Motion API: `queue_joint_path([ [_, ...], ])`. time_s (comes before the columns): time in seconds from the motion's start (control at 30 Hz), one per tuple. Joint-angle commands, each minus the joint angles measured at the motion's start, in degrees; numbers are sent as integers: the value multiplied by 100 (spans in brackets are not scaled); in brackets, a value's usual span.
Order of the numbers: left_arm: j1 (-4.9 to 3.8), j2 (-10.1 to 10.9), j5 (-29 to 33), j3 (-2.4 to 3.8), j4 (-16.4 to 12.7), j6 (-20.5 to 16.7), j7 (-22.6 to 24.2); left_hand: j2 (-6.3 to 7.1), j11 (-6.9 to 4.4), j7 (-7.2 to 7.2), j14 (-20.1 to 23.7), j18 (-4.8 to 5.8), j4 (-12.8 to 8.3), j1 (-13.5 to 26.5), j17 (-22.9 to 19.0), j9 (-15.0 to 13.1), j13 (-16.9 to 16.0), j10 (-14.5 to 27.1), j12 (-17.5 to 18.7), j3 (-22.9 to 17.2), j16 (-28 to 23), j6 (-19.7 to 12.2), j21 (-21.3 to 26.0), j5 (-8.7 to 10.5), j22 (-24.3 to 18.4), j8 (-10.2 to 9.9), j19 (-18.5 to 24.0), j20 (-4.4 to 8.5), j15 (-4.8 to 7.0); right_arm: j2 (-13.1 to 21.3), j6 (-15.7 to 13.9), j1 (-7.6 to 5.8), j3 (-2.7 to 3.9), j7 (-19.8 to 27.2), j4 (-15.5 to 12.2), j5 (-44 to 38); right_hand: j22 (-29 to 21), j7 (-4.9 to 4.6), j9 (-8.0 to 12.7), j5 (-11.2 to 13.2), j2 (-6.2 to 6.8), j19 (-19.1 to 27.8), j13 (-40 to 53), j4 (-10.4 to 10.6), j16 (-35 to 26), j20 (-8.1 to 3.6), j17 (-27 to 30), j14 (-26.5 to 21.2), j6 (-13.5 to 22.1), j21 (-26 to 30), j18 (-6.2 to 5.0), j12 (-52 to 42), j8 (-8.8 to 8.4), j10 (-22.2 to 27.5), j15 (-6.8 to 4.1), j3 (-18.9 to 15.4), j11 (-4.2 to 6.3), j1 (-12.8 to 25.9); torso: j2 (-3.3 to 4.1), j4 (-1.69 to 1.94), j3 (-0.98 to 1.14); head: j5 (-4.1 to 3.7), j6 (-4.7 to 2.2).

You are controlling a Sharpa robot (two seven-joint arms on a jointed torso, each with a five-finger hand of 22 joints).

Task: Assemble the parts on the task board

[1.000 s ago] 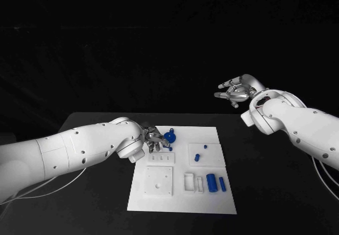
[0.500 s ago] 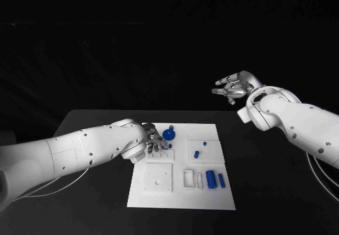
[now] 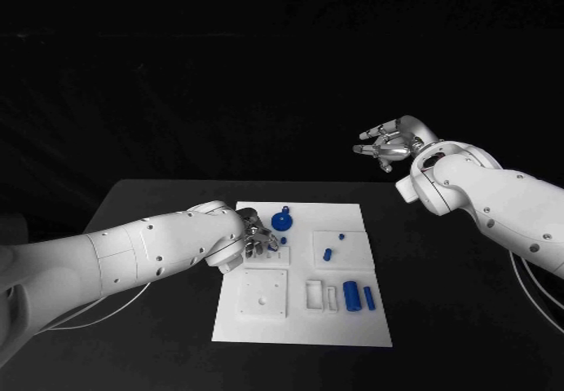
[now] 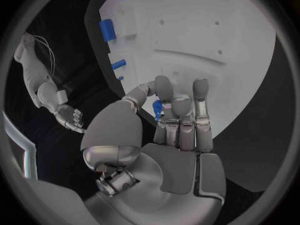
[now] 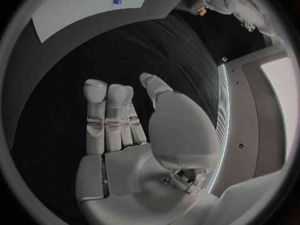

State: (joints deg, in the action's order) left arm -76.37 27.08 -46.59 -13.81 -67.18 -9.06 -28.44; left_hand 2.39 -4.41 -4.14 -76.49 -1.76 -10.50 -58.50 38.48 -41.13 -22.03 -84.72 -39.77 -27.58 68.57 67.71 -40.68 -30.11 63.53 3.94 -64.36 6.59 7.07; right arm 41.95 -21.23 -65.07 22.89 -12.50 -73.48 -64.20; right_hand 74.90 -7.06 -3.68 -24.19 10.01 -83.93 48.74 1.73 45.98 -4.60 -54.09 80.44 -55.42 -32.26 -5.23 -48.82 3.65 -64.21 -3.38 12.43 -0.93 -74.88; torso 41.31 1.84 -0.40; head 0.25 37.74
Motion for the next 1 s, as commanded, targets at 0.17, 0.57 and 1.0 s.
queue_joint_path([
  [0.17,33,-21,7,3,43,50,-39,-109,-119,784,-76,-116,-43,13,134,-2591,-13,-202,-107,16,66,1298,182,-14,262,78,-106,-34,2,1,48,-2,4,32,8,12,407,-1,-5,-67,17,-248,-13,-45,-10,-5,0,-17,-22,10,-55,2,-5,12,-20,1,40,58,-7,6,4,-17,31],
  [0.57,43,12,17,3,10,213,-46,-173,-132,815,-130,-167,-26,44,345,-2787,-70,-199,-280,43,164,1370,679,10,888,128,-307,-110,-6,1,57,-1,4,6,24,12,408,-1,-5,-146,23,-249,-22,-58,-10,-7,-1,-14,-26,5,-54,2,-5,11,-22,22,43,70,-7,-1,6,-18,44],
  [1.0,43,69,17,3,-28,302,-31,-238,-145,847,-167,-249,23,31,507,-3009,-126,-193,-457,124,255,1419,1004,204,1225,207,-439,-221,-13,-4,71,0,4,-5,56,12,408,0,-5,-199,29,-250,-27,-72,-11,-10,-2,-13,-30,6,-53,2,-6,12,-24,40,44,79,-5,0,3,-17,54],
])
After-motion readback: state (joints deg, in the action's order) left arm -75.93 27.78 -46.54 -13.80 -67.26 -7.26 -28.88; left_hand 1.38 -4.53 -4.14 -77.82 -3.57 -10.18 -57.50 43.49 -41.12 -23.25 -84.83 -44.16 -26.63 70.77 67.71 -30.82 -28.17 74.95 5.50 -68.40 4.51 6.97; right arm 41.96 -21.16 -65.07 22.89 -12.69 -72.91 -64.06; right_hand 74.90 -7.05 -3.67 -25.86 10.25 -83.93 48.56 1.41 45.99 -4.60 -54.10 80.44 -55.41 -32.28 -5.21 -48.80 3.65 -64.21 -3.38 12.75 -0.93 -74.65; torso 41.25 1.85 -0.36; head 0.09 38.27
